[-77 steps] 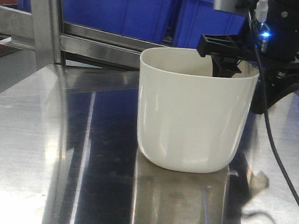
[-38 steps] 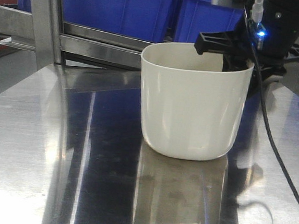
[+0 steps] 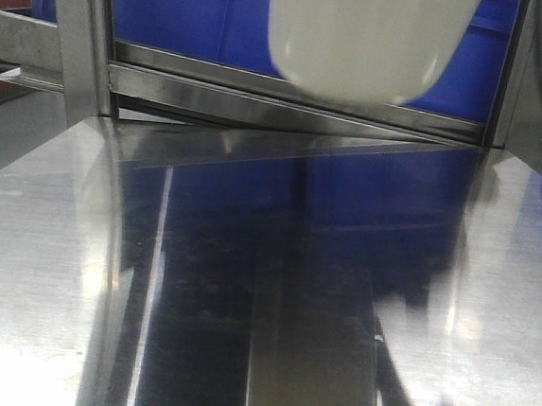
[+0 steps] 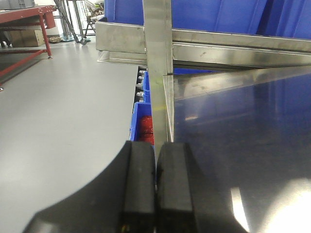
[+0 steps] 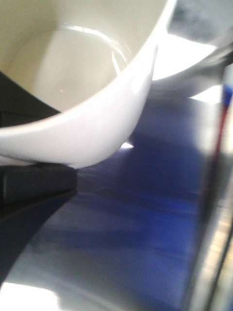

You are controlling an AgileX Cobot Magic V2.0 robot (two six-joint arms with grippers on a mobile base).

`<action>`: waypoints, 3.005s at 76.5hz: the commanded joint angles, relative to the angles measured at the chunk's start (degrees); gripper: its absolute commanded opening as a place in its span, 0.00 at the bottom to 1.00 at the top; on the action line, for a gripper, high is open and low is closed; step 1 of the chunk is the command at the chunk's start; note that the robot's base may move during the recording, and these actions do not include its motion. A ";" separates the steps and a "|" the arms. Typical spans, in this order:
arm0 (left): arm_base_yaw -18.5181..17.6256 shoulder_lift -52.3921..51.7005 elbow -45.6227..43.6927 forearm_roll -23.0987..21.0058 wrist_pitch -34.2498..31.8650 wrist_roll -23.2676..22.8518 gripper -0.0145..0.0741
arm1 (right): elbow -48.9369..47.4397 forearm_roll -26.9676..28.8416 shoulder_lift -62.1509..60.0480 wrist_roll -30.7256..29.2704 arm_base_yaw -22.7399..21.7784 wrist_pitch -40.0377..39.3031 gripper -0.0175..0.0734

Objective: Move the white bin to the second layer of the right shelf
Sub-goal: 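Lift the white bin off the table with the right gripper, then hold the bin in the right gripper while the base backs away and turns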

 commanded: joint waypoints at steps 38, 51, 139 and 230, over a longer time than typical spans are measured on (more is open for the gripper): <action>-0.33 -0.80 2.11 0.00 -5.00 -0.30 0.26 | 27.31 -2.72 -31.22 -0.21 -8.73 -18.79 0.25; -0.33 -0.80 2.11 0.00 -5.00 -0.30 0.26 | 31.17 -2.72 -35.10 -0.21 -9.92 -21.47 0.25; -0.33 -0.80 2.11 0.00 -5.00 -0.30 0.26 | 31.36 -2.72 -35.41 -0.21 -9.92 -20.37 0.25; -0.33 -0.80 2.11 0.00 -5.00 -0.30 0.26 | 31.36 -2.72 -35.41 -0.21 -9.92 -20.37 0.25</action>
